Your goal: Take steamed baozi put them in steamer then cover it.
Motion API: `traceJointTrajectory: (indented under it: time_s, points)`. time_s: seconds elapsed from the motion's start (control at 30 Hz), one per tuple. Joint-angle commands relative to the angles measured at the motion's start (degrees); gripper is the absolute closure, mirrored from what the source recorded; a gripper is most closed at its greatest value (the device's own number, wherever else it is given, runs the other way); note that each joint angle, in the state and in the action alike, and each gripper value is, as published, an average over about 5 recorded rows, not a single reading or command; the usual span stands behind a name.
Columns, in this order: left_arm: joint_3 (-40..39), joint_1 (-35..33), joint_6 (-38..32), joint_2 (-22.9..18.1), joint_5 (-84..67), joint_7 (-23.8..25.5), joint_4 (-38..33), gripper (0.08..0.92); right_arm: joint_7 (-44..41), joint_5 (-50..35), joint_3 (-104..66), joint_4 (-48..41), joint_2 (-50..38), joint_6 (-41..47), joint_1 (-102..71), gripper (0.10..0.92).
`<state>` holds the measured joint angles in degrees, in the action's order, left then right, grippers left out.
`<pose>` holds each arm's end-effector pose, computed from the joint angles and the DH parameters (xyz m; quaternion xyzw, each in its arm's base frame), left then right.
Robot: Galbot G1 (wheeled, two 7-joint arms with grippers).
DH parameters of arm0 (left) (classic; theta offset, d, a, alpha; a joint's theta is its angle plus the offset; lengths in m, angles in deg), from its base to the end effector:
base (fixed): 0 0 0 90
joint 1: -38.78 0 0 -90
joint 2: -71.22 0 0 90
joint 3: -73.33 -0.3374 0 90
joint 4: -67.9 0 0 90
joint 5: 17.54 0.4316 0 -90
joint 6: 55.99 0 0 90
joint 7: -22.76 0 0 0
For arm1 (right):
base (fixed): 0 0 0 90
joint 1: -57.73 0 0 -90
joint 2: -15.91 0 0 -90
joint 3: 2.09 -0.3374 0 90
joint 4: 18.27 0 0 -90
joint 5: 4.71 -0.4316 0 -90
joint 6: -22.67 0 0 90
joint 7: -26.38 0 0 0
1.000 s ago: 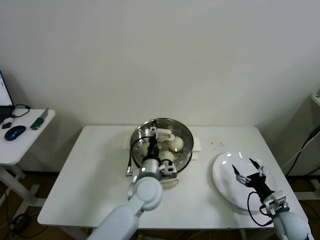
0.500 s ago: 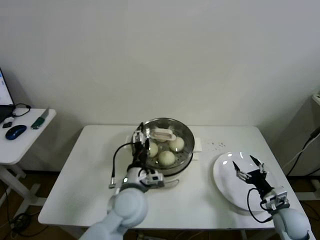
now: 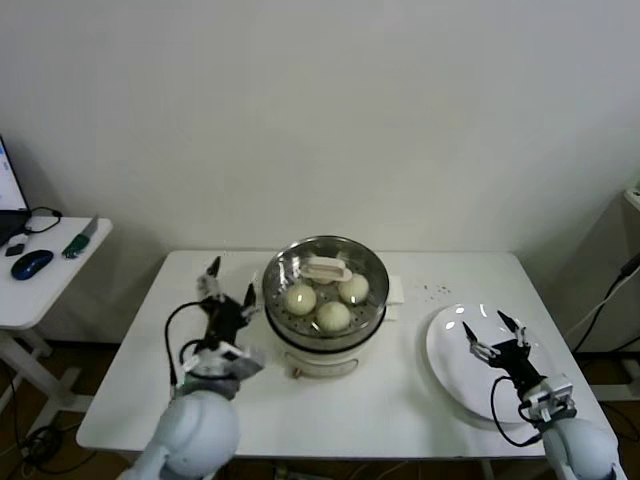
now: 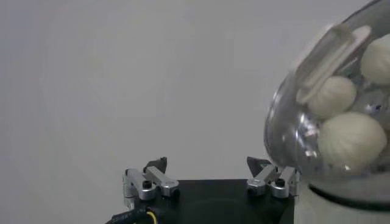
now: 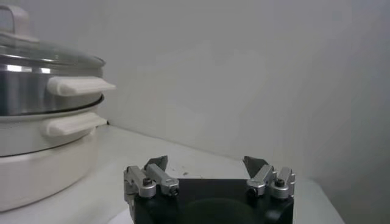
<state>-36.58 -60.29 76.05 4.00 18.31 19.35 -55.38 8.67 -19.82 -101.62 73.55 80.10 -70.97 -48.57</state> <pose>0.3129 -0.0744 -0.1920 0.0184 -0.8931 -0.4419 0.0825 0.3353 -0.2052 -0.3692 0.0983 -0.9874 0.0939 0.0812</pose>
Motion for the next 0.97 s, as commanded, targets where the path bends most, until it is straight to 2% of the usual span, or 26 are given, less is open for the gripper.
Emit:
traceJointTrajectory:
  time_s: [0.03, 0.13, 0.3, 0.97]
  points:
    - [19.8, -15.9, -39.1, -3.7, -34.4, -9.2, 1.8, 0.177, 0.0, -0.2, -0.5, 0.9, 1.2, -0.5, -0.6, 0.203]
    - [21.8, -18.9, -44.4, -4.9, -35.2, -8.4, 4.2, 0.177, -0.1, 0.0, -1.0, 1.1, 2.2, -1.2, -1.3, 0.203]
    - [22.6, -22.0, -47.9, -6.7, -36.2, -6.4, 6.9, 0.177, -0.2, 0.5, -1.7, 1.1, 3.6, -2.6, -2.2, 0.203]
    - [21.7, -21.4, -50.9, -6.9, -34.8, -3.1, 11.8, 0.177, -1.2, 0.2, -2.4, 2.2, 4.7, -3.2, -3.2, 0.203]
